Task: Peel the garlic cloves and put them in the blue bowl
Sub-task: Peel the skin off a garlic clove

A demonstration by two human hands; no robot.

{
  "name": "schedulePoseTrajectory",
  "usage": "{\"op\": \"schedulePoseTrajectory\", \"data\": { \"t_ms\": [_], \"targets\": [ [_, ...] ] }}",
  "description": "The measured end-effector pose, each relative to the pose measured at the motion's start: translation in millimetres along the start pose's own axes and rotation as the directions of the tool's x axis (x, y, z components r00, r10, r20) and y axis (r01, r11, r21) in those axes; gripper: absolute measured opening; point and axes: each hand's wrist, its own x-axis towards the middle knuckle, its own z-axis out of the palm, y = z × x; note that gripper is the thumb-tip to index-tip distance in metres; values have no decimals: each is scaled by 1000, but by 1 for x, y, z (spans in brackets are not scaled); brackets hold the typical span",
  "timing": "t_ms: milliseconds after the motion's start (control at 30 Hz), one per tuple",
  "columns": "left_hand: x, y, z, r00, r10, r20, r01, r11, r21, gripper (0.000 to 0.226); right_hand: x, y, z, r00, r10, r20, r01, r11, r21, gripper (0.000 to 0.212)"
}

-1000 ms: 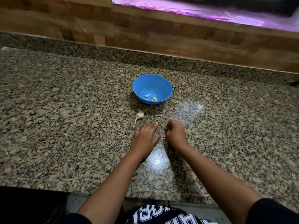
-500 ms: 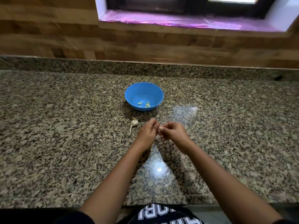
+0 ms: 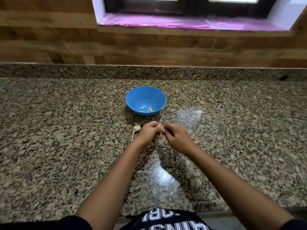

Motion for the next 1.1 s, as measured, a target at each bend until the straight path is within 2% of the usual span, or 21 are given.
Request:
{"op": "schedulePoseTrajectory", "data": {
  "t_ms": [33,67,167,233,267,333,367,400,433,567,700,833,900,967,1000,1033,1100],
  "targets": [
    [0,3,0,998,-57,37,59,996,-68,33,1,2,0,999,-49,-13,48,997,-63,20],
    [0,5,-1,993,-96,74,106,984,-142,33,2,3,0,999,-44,-25,43,999,-19,19],
    [0,5,-1,977,-158,140,197,923,-331,31,2,0,0,992,124,16,-122,932,341,21],
    [0,3,0,974,-172,145,216,899,-382,29,2,0,1,977,198,77,-211,858,469,21],
    [-1,1,1,974,-176,143,220,891,-398,29,2,0,2,970,217,107,-240,809,537,20],
    [0,-4,2,975,-178,134,217,894,-392,28,2,-3,2,948,253,196,-316,646,695,20],
    [1,-6,1,977,-170,126,205,911,-357,28,3,-4,2,936,261,237,-347,565,749,20],
    [1,-9,1,981,-156,112,184,934,-307,26,2,-5,1,929,266,258,-365,530,766,21],
    [1,-12,1,986,-139,87,156,958,-241,24,2,-4,0,924,275,264,-376,544,750,21],
    [0,-17,-4,993,-74,-89,76,997,19,16,-3,2,-2,936,302,179,-351,780,518,21],
    [-3,-11,-6,994,23,-111,-6,988,154,6,-4,5,-1,953,267,143,-302,864,402,21],
    [-2,-9,-4,994,17,-104,-14,999,33,3,0,6,0,955,255,149,-294,878,379,16],
    [-1,-11,-3,997,-47,-63,41,995,-96,10,1,5,-1,946,255,201,-322,814,484,17],
    [-2,-12,-1,992,-127,3,122,943,-309,12,0,3,-3,930,245,274,-365,706,607,18],
    [-3,-12,0,987,-161,23,158,912,-379,12,0,3,-3,926,250,283,-374,703,604,18],
    [-3,-12,1,981,-192,23,185,901,-391,13,0,4,-2,929,266,255,-365,762,534,18],
    [-2,-13,3,975,-219,-17,204,930,-305,14,2,8,2,958,264,116,-285,928,241,16]
  ]
}}
